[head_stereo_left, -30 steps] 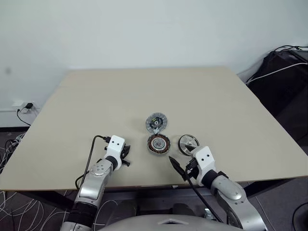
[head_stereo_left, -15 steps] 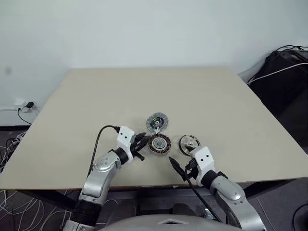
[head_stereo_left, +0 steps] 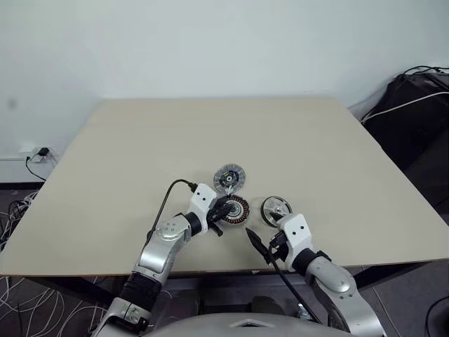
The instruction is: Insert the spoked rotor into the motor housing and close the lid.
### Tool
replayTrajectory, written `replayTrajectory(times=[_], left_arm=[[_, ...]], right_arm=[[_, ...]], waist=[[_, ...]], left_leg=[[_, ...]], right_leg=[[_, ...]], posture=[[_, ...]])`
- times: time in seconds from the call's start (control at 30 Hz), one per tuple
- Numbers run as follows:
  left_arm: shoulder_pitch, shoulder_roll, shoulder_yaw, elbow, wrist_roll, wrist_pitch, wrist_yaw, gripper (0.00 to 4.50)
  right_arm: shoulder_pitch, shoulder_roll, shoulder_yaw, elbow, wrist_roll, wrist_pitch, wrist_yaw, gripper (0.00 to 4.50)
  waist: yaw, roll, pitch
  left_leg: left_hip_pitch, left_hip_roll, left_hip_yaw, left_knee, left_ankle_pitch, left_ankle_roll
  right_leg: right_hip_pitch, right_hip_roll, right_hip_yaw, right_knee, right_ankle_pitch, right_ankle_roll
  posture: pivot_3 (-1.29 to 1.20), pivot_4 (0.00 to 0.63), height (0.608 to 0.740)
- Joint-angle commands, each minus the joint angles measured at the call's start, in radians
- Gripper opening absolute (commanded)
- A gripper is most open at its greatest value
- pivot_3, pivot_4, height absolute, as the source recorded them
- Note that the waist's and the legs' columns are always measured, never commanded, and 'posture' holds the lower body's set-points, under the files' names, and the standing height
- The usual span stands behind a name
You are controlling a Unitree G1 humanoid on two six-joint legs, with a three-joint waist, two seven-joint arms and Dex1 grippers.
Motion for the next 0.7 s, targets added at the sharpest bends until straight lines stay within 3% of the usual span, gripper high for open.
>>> replayTrajectory(times=[0.03, 0.67, 0.7], left_arm=[[-0.040, -0.020, -0.013, 0.026, 0.014, -0.037, -0.002, 0.69], [-0.096, -0.080, -0.009, 0.200, 0.044, -0.084, 0.029, 0.69], [-0.094, -0.083, -0.008, 0.199, 0.038, -0.083, 0.024, 1.04]], right_arm=[[-0.010, 0.004, 0.004, -0.050, 0.002, -0.009, -0.006, 4.50], [-0.013, 0.005, 0.010, -0.068, 0.005, 0.006, -0.018, 4.50], [-0.012, 0.005, 0.010, -0.069, 0.005, 0.007, -0.019, 4.50]], waist=[[0.000, 0.000, 0.000], [0.000, -0.001, 0.000], [0.001, -0.001, 0.000]], left_leg=[[0.000, 0.000, 0.000, 0.000, 0.000, 0.000], [0.000, 0.000, 0.000, 0.000, 0.000, 0.000], [0.000, 0.000, 0.000, 0.000, 0.000, 0.000]], right_leg=[[0.000, 0.000, 0.000, 0.000, 0.000, 0.000], [0.000, 0.000, 0.000, 0.000, 0.001, 0.001], [0.000, 0.000, 0.000, 0.000, 0.001, 0.001]], posture=[[0.00, 0.000, 0.740], [0.00, 0.000, 0.740], [0.00, 0.000, 0.740]])
